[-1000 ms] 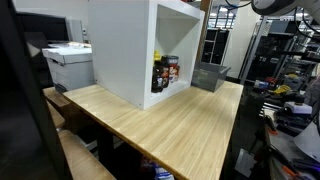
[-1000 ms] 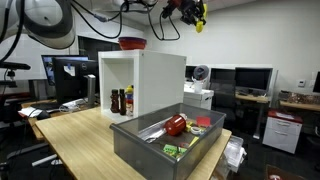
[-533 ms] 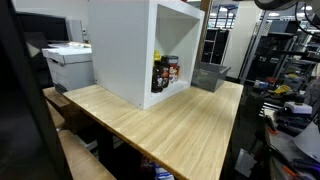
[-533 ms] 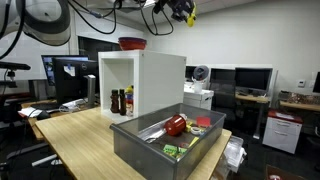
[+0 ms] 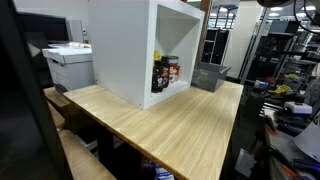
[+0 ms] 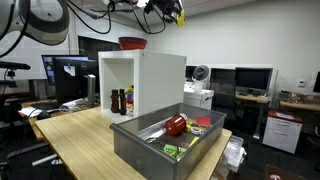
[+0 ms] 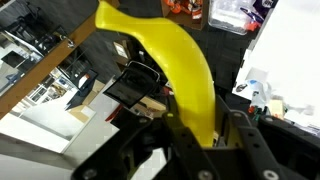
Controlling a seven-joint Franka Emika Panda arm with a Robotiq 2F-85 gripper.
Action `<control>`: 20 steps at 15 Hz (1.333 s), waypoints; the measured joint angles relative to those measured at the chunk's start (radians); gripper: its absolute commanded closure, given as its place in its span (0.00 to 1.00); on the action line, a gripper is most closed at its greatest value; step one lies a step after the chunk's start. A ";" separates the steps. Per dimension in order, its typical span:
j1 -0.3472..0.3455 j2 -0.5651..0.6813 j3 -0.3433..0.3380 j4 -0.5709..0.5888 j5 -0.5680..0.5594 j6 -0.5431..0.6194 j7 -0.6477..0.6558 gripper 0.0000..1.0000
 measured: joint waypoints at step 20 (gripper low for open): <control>0.047 0.002 0.062 -0.003 -0.013 0.239 -0.164 0.63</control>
